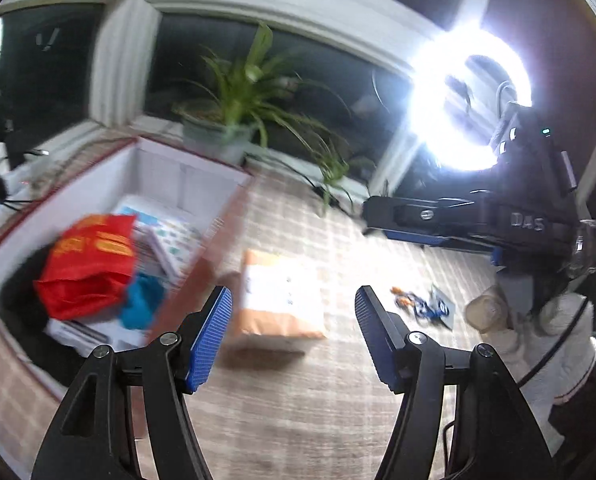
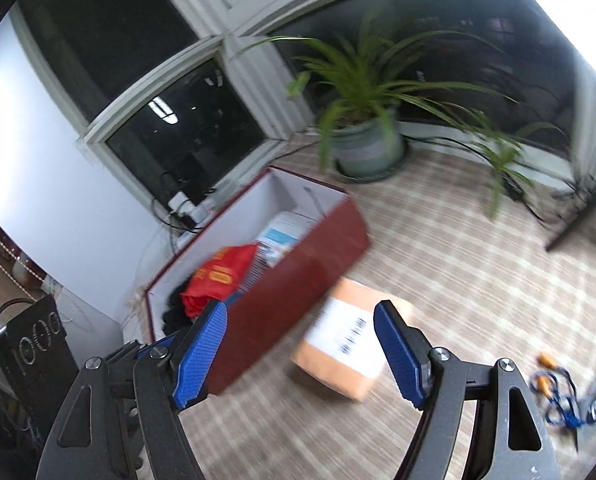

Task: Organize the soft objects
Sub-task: 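Move both tools back to the orange-and-white tissue pack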

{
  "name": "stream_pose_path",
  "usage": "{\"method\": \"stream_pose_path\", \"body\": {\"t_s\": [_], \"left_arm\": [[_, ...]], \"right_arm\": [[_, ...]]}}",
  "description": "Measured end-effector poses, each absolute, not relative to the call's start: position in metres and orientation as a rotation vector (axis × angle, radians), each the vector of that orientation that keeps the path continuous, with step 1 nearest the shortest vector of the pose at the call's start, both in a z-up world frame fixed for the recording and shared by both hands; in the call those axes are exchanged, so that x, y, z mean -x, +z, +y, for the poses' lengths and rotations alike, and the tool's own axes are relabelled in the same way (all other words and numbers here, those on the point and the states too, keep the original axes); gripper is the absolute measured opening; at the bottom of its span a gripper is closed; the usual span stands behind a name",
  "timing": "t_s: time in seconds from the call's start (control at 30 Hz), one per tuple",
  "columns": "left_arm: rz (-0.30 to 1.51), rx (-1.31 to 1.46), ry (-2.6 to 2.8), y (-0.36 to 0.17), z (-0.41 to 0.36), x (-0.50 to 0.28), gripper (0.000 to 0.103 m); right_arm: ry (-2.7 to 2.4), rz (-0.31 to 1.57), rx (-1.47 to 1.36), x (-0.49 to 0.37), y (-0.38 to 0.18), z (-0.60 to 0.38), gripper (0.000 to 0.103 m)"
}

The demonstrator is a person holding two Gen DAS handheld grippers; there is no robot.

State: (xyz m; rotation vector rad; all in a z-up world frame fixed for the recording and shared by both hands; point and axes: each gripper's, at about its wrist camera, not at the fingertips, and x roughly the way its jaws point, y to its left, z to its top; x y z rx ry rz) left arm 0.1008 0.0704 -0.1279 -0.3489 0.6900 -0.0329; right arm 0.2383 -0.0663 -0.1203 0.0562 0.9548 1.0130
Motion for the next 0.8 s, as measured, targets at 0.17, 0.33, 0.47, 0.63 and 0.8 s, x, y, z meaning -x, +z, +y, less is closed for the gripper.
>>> {"method": "stream_pose_path", "body": {"t_s": [0.17,0.33,0.47,0.63,0.8], "left_arm": [[0.767,0.313,-0.053,-0.154,0.049,-0.124,0.066],[0.829,0.336,-0.026,-0.177,0.047,-0.144,0.071],[0.862,0.333,-0.032,-0.189,0.045,-0.157,0.071],[0.893,0.331,-0.024,-0.202,0.045,-0.168,0.072],[0.881,0.319,-0.004,-0.199,0.045,-0.173,0.072]], "right_arm": [[0.939,0.985,-0.102,-0.246,-0.137,-0.113,0.073],[0.888,1.014,-0.147,-0.257,-0.153,-0.144,0.073],[0.871,1.035,-0.166,-0.262,-0.164,-0.152,0.073],[0.873,1.058,-0.176,-0.269,-0.175,-0.151,0.073],[0.885,1.077,-0.178,-0.275,-0.184,-0.148,0.073]]}}
